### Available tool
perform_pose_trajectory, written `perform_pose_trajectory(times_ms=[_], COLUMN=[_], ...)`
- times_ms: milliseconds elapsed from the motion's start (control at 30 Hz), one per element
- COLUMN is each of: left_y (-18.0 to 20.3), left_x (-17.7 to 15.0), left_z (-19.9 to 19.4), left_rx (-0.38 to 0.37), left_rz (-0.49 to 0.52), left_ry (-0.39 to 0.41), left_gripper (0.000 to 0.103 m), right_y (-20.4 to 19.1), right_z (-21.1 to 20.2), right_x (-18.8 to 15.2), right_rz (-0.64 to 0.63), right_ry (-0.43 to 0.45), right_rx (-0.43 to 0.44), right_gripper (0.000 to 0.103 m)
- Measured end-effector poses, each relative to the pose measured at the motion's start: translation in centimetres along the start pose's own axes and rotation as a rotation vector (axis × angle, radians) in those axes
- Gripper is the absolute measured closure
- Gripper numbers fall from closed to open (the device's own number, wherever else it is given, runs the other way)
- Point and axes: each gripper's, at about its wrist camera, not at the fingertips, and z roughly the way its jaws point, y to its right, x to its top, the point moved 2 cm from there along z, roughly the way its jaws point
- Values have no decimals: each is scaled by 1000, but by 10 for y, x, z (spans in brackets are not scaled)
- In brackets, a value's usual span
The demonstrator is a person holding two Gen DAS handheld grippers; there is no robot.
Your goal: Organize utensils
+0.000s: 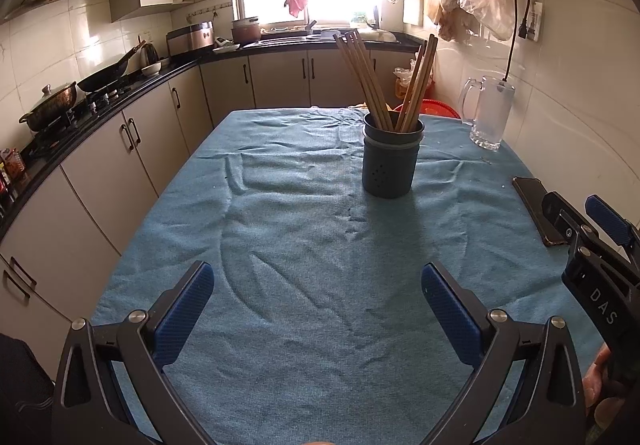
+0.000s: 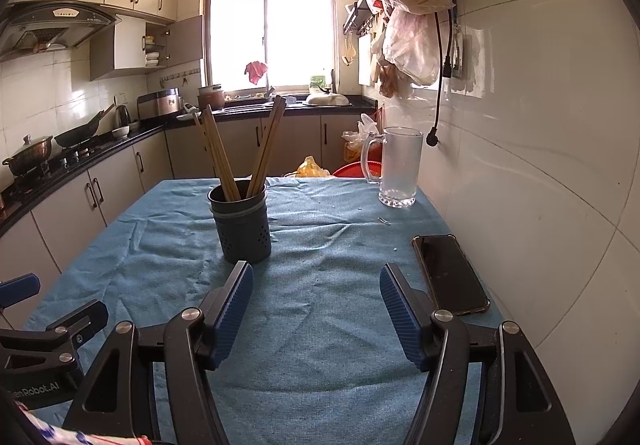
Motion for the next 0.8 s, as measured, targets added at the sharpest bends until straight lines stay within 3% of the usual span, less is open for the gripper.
perform_pose_trajectory(times_ms=[567, 800], left_y=[0, 1], left_x=[2, 4], left_z=[-3, -12], left_rx=[9, 18], left_rz=[-9, -9], left_ry=[37, 89], left_gripper=[0, 0], right_y=[-6, -4], right_z=[-4, -8], right_x=[5, 8], right_rz=[4, 11], right_ry=[37, 51], right_rx=[28, 35], right_gripper=[31, 31])
